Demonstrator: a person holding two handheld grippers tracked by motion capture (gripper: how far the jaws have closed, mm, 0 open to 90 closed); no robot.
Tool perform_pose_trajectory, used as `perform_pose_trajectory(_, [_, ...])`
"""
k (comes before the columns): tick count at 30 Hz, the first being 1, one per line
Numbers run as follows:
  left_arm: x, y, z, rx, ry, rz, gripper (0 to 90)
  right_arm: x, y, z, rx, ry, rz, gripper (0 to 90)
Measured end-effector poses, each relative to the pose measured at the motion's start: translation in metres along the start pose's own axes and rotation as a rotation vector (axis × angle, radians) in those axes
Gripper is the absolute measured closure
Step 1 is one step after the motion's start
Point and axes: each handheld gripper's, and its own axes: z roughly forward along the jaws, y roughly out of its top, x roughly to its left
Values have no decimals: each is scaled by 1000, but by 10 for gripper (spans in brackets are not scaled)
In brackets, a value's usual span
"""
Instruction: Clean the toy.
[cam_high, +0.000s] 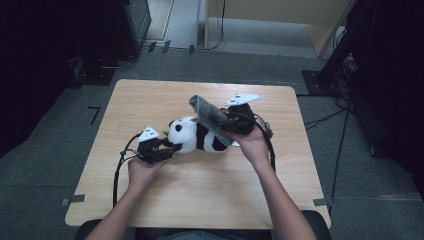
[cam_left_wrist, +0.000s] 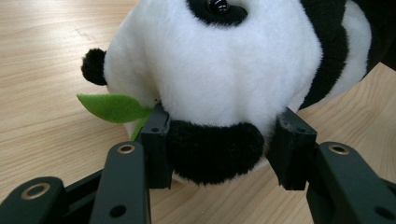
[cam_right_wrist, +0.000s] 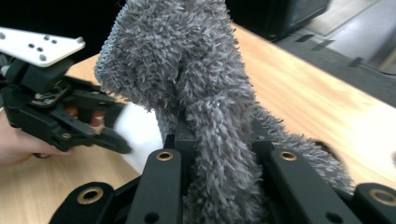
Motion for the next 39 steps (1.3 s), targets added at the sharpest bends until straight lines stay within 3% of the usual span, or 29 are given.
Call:
perform_pose_trajectory(8, [3, 2, -2, 8, 4, -27, 489, 32, 11, 54, 41, 67, -44, 738])
perform_pose_trajectory(14, [7, 1, -2, 16, -13, -67, 489, 43, 1, 84, 102, 60, -80, 737])
perform_pose_trajectory(24, [9, 1, -2, 22, -23, -76, 493, 44, -16, 74, 119, 53, -128, 743])
perform_pose_trajectory(39, [10, 1, -1, 29, -28, -66, 496, 38, -58, 35, 131, 60, -126, 749])
